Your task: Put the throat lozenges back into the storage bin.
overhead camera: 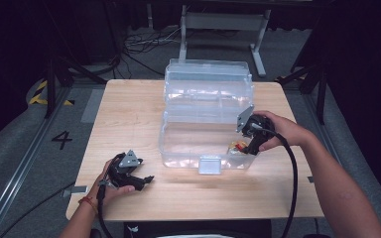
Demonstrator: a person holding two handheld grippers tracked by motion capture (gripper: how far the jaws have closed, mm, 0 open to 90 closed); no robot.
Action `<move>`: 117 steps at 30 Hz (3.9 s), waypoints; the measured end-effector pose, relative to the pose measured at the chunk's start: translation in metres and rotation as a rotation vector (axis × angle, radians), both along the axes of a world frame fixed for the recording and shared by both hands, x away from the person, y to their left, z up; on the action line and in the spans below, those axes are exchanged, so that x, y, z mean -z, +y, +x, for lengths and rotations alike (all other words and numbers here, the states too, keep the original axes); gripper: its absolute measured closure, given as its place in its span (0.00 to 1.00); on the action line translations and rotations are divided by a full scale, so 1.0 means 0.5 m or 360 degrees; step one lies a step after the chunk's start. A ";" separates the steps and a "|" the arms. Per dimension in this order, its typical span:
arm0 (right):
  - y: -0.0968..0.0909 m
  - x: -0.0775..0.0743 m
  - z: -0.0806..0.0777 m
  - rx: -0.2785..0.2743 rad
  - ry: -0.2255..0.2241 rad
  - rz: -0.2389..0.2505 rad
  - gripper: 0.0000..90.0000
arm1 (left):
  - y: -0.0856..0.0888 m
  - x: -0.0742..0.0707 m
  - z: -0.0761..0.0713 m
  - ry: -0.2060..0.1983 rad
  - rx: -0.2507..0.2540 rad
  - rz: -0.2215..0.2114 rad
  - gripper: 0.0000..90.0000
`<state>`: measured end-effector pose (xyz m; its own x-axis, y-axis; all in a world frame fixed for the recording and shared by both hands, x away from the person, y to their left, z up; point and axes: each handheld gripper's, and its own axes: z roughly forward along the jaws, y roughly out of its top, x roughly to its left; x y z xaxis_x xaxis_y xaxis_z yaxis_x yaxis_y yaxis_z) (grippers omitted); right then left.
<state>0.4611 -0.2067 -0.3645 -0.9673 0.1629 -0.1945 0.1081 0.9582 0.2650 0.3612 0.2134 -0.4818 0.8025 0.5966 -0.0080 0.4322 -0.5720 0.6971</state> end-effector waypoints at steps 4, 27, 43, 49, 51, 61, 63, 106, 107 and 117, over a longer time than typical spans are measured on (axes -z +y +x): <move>-0.002 0.001 -0.002 0.0003 0.0005 0.0012 0.23 | 0.000 0.000 0.000 0.0000 -0.0001 -0.0002 0.25; -0.025 -0.014 -0.024 0.0009 -0.0056 0.0197 0.25 | -0.003 0.000 0.001 0.0007 -0.0034 0.0014 0.21; -0.053 -0.022 -0.038 0.0087 -0.0148 0.0421 0.23 | -0.026 -0.053 -0.019 -0.0135 -0.0034 -0.0025 0.29; -0.064 -0.031 -0.046 0.0100 -0.0195 0.0509 0.23 | -0.033 -0.080 -0.026 -0.0198 -0.0018 -0.0048 0.29; -0.067 -0.038 -0.046 0.0129 -0.0204 0.0567 0.23 | -0.040 -0.095 -0.029 -0.0227 0.0003 -0.0058 0.29; -0.072 -0.069 -0.043 0.0173 -0.0285 0.0710 0.25 | -0.069 -0.143 -0.037 -0.0293 0.0078 -0.0063 0.30; -0.073 -0.074 -0.040 0.0184 -0.0306 0.0717 0.25 | -0.079 -0.157 -0.041 -0.0308 0.0107 -0.0047 0.30; -0.065 -0.123 0.087 0.0412 -0.0464 0.0867 0.31 | -0.172 -0.147 0.048 -0.0147 0.0376 0.0070 0.46; -0.059 -0.124 0.095 0.0417 -0.0475 0.0854 0.32 | -0.175 -0.147 0.049 -0.0150 0.0376 0.0080 0.50; -0.038 -0.114 0.140 0.0443 -0.0446 0.0808 0.33 | -0.194 -0.138 0.063 -0.0142 0.0400 0.0161 0.57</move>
<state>0.5309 -0.2256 -0.3074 -0.7993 0.5385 -0.2666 0.1952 0.6523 0.7324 0.3926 0.1162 -0.4127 0.9202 0.3729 0.1189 0.2073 -0.7219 0.6602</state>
